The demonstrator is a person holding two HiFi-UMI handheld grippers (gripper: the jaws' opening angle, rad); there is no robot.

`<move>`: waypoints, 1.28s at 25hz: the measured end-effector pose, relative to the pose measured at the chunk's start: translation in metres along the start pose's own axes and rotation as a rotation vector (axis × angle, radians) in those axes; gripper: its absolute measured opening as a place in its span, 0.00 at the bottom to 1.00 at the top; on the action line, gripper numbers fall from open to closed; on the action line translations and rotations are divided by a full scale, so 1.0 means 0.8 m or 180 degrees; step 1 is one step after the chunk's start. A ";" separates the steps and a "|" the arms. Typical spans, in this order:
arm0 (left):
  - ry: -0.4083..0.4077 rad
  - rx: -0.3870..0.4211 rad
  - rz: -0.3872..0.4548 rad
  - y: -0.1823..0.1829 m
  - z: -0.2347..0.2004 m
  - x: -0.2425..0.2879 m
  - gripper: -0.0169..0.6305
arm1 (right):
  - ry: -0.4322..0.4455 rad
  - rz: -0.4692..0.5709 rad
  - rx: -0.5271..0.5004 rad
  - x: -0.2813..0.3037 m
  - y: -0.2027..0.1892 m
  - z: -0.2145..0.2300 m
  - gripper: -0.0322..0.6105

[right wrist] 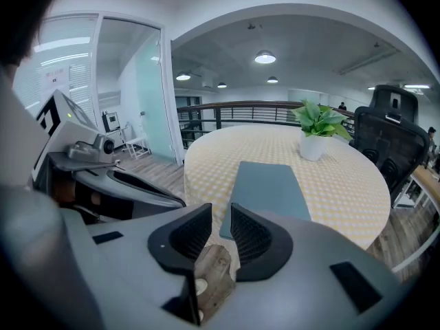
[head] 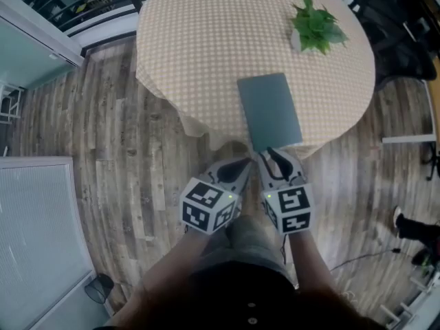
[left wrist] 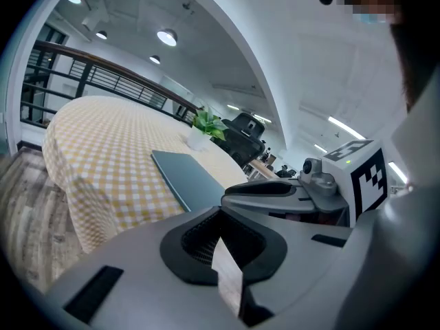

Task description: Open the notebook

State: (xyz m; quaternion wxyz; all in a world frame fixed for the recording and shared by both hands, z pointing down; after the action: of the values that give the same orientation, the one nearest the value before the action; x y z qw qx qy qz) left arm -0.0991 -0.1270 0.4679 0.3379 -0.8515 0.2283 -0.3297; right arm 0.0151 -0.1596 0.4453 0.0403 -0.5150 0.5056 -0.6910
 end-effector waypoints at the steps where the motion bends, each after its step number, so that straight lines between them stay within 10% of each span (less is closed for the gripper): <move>1: 0.0000 -0.0029 -0.0003 -0.002 -0.004 0.002 0.04 | -0.0001 -0.0022 -0.0035 0.004 -0.002 0.000 0.17; 19: 0.0030 -0.0292 -0.0104 -0.023 -0.048 0.023 0.04 | -0.0401 -0.0364 -0.1435 0.056 -0.026 -0.020 0.24; 32: 0.0026 -0.0349 -0.0179 -0.036 -0.055 0.022 0.04 | -0.0729 -0.0366 -0.1643 0.073 -0.040 -0.022 0.24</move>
State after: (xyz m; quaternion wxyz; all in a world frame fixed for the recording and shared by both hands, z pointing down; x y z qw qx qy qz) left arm -0.1139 -0.1376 0.5206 0.2804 -0.8734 0.2234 -0.3295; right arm -0.0103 -0.1664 0.5092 -0.0745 -0.6106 0.6269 -0.4780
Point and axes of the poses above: the fingertips, and each gripper's own axes: x forward along the fingers, z to its right, y out of its top, the point moved 8 cm from there along -x, backward along the fingers, and after that the axes turned 4 degrees about -y, right-handed, at the moved point
